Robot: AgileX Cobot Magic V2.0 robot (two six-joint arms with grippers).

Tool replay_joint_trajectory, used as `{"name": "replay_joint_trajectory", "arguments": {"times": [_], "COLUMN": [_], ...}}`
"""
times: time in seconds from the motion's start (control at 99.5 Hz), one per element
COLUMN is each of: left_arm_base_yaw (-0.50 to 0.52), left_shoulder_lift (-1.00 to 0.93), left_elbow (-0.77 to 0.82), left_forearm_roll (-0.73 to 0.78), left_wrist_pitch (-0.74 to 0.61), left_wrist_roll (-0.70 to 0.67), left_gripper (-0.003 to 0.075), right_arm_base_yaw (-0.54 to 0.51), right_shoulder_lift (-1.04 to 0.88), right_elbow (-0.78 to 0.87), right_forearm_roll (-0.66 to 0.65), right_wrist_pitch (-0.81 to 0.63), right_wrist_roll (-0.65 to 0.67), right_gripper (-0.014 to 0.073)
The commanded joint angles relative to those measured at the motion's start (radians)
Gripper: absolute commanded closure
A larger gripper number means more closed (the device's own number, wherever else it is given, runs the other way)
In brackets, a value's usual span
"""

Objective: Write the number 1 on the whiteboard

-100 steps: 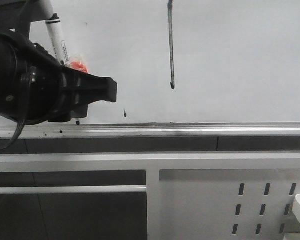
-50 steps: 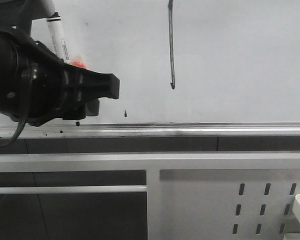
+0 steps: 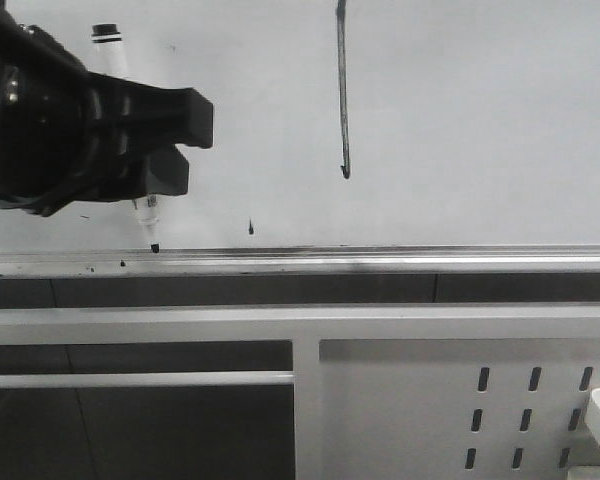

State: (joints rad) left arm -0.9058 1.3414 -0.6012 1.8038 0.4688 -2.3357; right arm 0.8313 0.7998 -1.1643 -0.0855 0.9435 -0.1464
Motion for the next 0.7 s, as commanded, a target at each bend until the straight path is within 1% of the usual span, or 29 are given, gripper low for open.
{"name": "replay_joint_trajectory", "arguments": {"times": [0.0,0.311,0.342,0.382,0.412,0.462,0.482,0.492,0.512,0.532,0.583,0.603,0.693], "left_arm_base_yaw": [0.002,0.002,0.002,0.002,0.002,0.002,0.002,0.002,0.002,0.002,0.002,0.002,0.002], "left_shoulder_lift": [-0.044,-0.142,-0.155,-0.179,-0.196,-0.228,-0.242,-0.246,-0.260,-0.273,-0.304,-0.317,-0.373], "left_elbow": [-0.004,0.054,0.062,0.074,0.081,0.089,0.092,0.094,0.096,0.099,0.105,0.108,0.116], "left_forearm_roll": [0.034,0.034,0.034,0.034,0.034,0.034,0.034,0.034,0.034,0.034,0.034,0.034,0.034], "left_wrist_pitch": [0.027,-0.040,-0.053,-0.085,-0.104,-0.150,-0.165,-0.171,-0.186,-0.199,-0.220,-0.225,-0.259], "left_wrist_roll": [0.003,0.003,0.003,0.003,0.003,0.003,0.003,0.003,0.003,0.003,0.021,0.035,0.138], "left_gripper": [0.0384,0.0384,0.0388,0.0400,0.0421,0.0482,0.0517,0.0541,0.0579,0.0605,0.0709,0.0733,0.0740], "right_arm_base_yaw": [-0.007,-0.007,-0.007,-0.007,-0.007,-0.007,-0.007,-0.007,-0.007,-0.007,-0.007,-0.007,-0.007], "right_shoulder_lift": [-0.006,-0.010,-0.012,-0.017,-0.023,-0.037,-0.046,-0.052,-0.063,-0.072,-0.114,-0.126,-0.218], "right_elbow": [-0.032,-0.032,-0.032,-0.032,-0.032,-0.032,-0.032,-0.032,-0.029,-0.024,-0.010,-0.002,0.049], "right_forearm_roll": [-0.015,-0.015,-0.015,-0.015,-0.015,-0.017,-0.017,-0.017,-0.017,-0.017,-0.017,-0.017,-0.019], "right_wrist_pitch": [-0.042,-0.011,0.008,0.026,0.047,0.078,0.088,0.091,0.094,0.094,0.089,0.088,0.061], "right_wrist_roll": [0.001,0.001,0.001,-0.001,-0.001,-0.001,-0.001,-0.001,-0.001,-0.001,-0.001,-0.001,-0.001], "right_gripper": [0.0341,0.0342,0.0350,0.0396,0.0447,0.0579,0.0611,0.0644,0.0669,0.0666,0.0663,0.0663,0.0663]}}
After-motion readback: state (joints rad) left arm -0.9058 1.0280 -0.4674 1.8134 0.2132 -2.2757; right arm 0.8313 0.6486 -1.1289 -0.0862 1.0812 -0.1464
